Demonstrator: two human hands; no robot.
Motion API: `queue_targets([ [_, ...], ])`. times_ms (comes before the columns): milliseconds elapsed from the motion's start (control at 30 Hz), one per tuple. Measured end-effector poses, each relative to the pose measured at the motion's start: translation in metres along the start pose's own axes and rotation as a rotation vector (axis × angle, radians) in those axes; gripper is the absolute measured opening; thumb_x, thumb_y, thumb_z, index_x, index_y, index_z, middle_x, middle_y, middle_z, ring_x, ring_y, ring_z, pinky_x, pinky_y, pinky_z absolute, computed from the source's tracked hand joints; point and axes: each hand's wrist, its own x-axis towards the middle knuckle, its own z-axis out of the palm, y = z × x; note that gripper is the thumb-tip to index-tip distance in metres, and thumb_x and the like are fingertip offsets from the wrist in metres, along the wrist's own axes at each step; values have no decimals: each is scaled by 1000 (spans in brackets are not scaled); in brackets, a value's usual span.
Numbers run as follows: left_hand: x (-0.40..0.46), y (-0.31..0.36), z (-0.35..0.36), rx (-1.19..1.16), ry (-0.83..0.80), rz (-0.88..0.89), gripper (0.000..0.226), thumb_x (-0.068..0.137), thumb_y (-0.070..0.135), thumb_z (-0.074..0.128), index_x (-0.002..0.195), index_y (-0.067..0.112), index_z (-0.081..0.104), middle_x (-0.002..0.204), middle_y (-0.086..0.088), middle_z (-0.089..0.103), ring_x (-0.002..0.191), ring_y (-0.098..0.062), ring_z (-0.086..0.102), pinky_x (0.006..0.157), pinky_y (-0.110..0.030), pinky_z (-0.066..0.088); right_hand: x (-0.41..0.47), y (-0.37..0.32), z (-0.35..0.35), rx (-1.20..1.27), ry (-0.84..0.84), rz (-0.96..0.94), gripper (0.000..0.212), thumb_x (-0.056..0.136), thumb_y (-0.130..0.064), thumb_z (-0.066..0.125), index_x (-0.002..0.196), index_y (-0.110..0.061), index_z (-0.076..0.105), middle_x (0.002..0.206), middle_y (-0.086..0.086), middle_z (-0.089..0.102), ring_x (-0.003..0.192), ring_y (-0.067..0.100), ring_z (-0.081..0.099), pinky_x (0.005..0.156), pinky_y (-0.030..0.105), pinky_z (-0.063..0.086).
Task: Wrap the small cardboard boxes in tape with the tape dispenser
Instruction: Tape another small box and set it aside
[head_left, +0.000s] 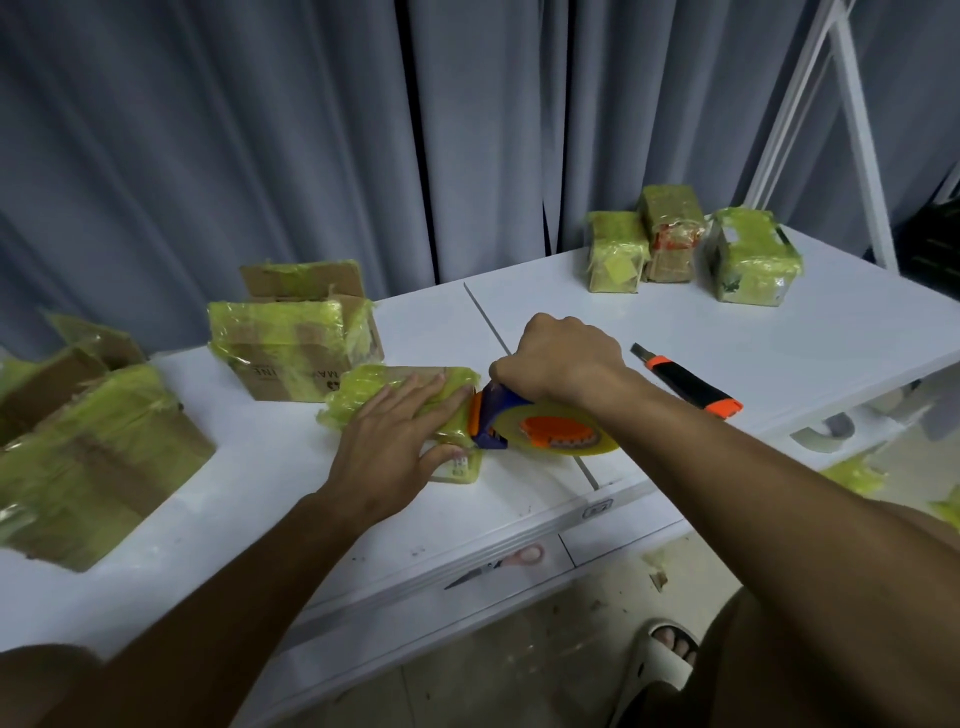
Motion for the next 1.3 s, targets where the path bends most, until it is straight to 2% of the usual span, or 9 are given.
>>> queue_targets([
  [100, 0, 1, -1, -3, -2, 14, 68, 91, 66, 33, 151, 37, 24, 155, 3, 38, 144, -22, 34, 116, -42, 29, -9, -9, 16, -170, 96, -97, 22, 89, -42, 55, 92, -21, 55, 88, 4, 57, 89, 31, 59, 70, 32, 38],
  [167, -1, 4, 0, -9, 0, 33, 67, 91, 65, 35, 151, 36, 27, 154, 3, 39, 143, -22, 34, 116, -41, 28, -10, -13, 30, -278, 131, -151, 31, 93, -44, 52, 109, -20, 64, 109, 8, 66, 102, 32, 64, 73, 32, 38],
  [267, -3, 3, 0, 4, 14, 29, 67, 91, 65, 37, 152, 39, 26, 156, 4, 36, 145, -20, 31, 118, -39, 24, -1, -14, 28, -245, 111, -113, 40, 92, -46, 53, 119, -17, 61, 118, 8, 64, 108, 31, 63, 75, 33, 37],
  [433, -3, 11, -3, -36, 50, -18, 71, 83, 63, 51, 148, 40, 35, 154, 8, 39, 143, -13, 33, 118, -40, 26, 6, 0, 18, -187, 36, -51, 38, 91, -47, 57, 115, -18, 58, 111, 7, 61, 94, 30, 55, 74, 34, 37],
  [600, 4, 20, -8, -101, 113, -68, 63, 80, 64, 52, 136, 35, 53, 142, 8, 51, 134, -12, 44, 112, -38, 34, 4, 13, -3, -130, 82, 2, 32, 91, -48, 59, 97, -18, 48, 75, -2, 39, 84, 28, 50, 70, 34, 38],
  [767, 14, 38, -7, -97, 231, -170, 48, 81, 74, 51, 103, 33, 62, 109, 11, 63, 104, -12, 57, 95, -38, 46, 4, 24, -9, -74, 102, 21, 39, 89, -55, 60, 95, -16, 55, 83, 3, 52, 83, 28, 56, 70, 36, 46],
  [900, 24, 50, 2, -32, 260, -217, 22, 78, 43, 62, 90, 28, 51, 95, 6, 58, 88, -20, 57, 81, -38, 46, 5, 29, -7, -27, 101, -3, 40, 88, -56, 61, 87, -16, 54, 75, 0, 50, 82, 29, 59, 67, 34, 43],
  [967, 25, 47, 3, -48, 252, -190, 22, 75, 29, 63, 91, 25, 49, 94, 6, 56, 89, -22, 55, 82, -39, 46, 6, 31, -8, -4, 97, -16, 41, 86, -57, 62, 80, -17, 53, 74, 0, 52, 82, 30, 61, 65, 34, 42],
  [1300, 14, 40, -5, -193, 229, -150, 30, 71, 19, 66, 97, 20, 51, 94, 5, 59, 89, -18, 53, 77, -32, 46, 13, 38, -20, -7, 92, -18, 44, 85, -62, 63, 83, -18, 57, 78, 1, 56, 83, 27, 61, 64, 33, 43],
])
